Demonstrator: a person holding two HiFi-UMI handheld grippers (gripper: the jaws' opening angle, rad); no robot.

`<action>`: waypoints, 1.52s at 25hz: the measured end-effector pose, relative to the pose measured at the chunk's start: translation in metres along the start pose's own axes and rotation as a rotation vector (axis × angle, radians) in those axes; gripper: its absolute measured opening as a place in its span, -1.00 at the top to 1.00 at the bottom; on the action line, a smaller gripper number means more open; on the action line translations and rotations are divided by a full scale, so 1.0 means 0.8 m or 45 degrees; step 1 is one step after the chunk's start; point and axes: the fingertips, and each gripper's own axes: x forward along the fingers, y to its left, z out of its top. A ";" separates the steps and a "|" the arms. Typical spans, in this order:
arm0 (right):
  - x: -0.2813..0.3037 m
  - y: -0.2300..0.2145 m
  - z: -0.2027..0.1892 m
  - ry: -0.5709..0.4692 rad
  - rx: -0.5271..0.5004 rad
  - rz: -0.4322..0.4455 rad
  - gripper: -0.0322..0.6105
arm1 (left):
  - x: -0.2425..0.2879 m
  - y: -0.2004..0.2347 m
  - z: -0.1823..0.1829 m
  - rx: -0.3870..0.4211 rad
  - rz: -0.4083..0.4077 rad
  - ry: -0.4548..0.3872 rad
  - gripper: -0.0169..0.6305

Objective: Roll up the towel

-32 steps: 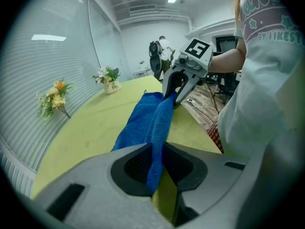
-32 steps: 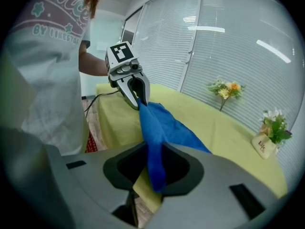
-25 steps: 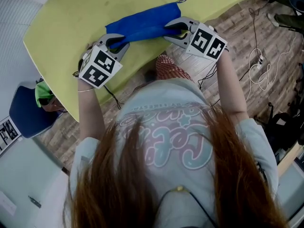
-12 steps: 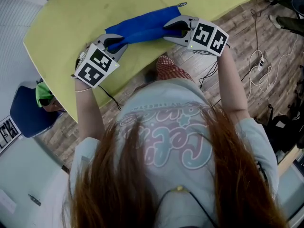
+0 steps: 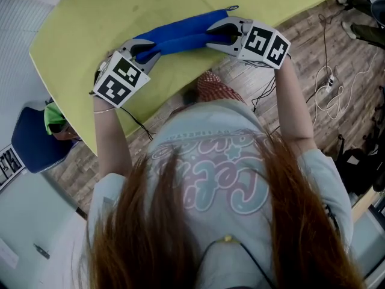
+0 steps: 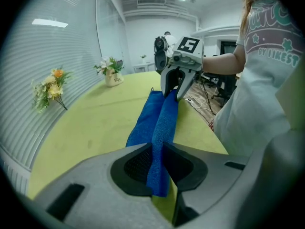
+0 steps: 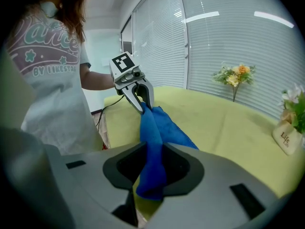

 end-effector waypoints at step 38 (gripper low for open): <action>0.000 -0.051 0.009 -0.112 -0.030 -0.237 0.58 | 0.004 0.045 0.006 0.027 0.205 -0.038 0.72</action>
